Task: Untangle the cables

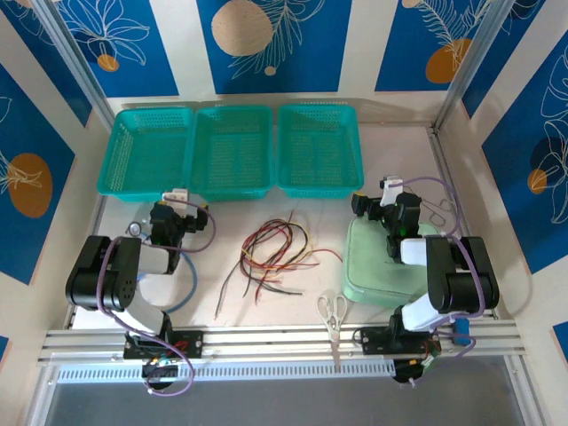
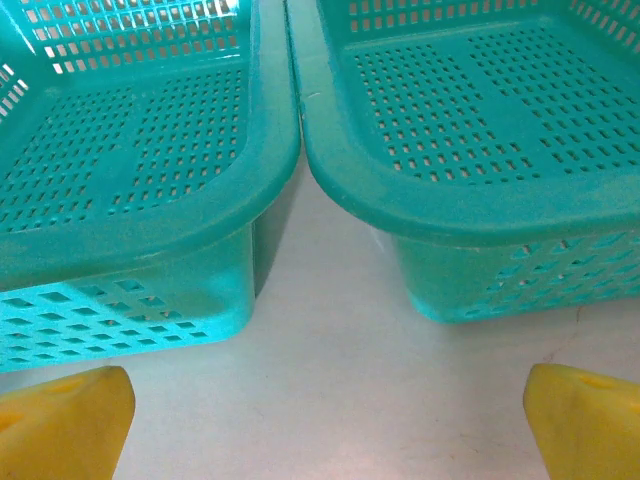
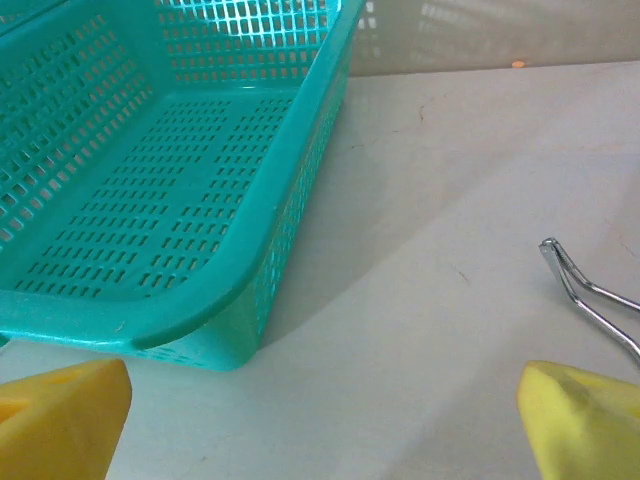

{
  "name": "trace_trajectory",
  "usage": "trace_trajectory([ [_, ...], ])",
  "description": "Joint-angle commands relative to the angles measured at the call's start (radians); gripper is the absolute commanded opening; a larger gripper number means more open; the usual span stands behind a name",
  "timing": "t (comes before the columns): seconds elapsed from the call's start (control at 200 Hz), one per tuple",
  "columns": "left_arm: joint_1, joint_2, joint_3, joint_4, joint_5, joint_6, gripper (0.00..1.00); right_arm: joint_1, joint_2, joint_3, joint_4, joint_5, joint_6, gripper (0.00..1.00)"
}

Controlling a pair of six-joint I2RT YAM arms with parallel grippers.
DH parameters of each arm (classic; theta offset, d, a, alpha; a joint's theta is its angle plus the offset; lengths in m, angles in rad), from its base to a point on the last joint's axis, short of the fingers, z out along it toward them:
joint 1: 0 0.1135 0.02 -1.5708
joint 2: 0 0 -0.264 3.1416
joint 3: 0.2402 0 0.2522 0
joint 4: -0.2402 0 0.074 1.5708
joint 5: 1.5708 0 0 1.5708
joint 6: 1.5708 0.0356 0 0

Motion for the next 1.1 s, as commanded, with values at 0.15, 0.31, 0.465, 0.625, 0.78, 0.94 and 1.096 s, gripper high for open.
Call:
trace_trajectory([
  [0.15,-0.001,-0.007,0.002,0.032,-0.087,-0.039,0.99,0.000,0.011,0.003,-0.024,-0.001,0.002,0.99],
  [0.31,-0.001,-0.007,0.002,0.031,-0.090,-0.038,0.99,-0.002,0.011,0.004,-0.025,-0.003,0.002,0.99],
  [0.465,-0.001,-0.007,0.002,0.030,-0.091,-0.038,0.99,-0.002,0.011,0.004,-0.026,-0.003,0.002,0.99],
  [0.625,-0.001,-0.007,0.002,0.033,-0.091,-0.038,0.99,-0.002,0.011,0.004,-0.023,-0.003,0.002,0.99],
  [0.78,-0.001,-0.008,0.002,0.032,-0.091,-0.038,0.99,-0.002,0.011,0.004,-0.024,-0.003,0.002,0.99],
  [0.94,-0.008,-0.009,-0.046,0.123,-0.107,-0.036,0.99,-0.002,-0.027,-0.052,0.052,-0.026,-0.007,0.99],
  [1.096,-0.056,0.025,-0.204,0.467,-0.145,0.011,0.99,0.001,-0.193,-0.134,0.041,-0.015,-0.006,0.99],
])
